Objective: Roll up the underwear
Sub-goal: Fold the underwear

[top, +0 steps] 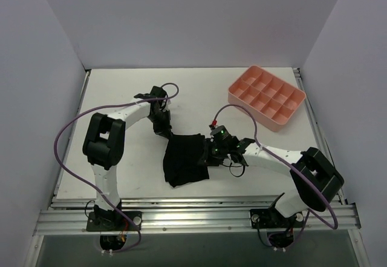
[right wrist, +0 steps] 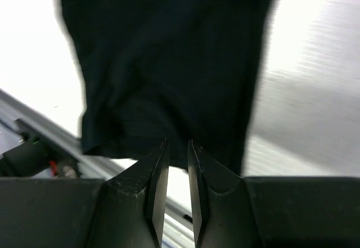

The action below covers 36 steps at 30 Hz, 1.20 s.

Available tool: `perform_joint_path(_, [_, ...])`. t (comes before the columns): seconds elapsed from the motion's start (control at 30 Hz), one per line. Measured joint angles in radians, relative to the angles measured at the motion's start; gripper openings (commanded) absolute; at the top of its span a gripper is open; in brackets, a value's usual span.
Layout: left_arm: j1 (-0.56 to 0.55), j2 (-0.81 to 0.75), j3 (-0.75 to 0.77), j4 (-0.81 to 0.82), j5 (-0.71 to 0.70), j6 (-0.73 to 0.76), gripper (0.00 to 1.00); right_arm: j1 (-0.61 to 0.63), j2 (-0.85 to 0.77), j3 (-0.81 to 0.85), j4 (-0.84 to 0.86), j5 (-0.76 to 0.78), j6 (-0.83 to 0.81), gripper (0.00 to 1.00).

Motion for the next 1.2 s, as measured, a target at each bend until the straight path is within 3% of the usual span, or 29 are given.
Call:
perform_joint_path(0.43, [0.043,0.051,0.069,0.000,-0.014,0.012,0.02,-0.038,0.039,-0.065,-0.032,0.068,-0.030,0.13])
perform_joint_path(0.73, [0.044,0.051,0.077,0.005,-0.010,0.001,0.02,-0.038,0.022,0.132,-0.214,0.126,-0.066,0.12])
perform_joint_path(0.97, [0.044,0.051,0.059,0.007,-0.009,-0.007,0.02,-0.026,0.038,0.227,-0.141,0.106,-0.071,0.13])
perform_joint_path(1.2, [0.044,0.051,0.060,0.003,-0.020,-0.008,0.02,0.003,0.156,0.121,-0.019,0.077,-0.053,0.12])
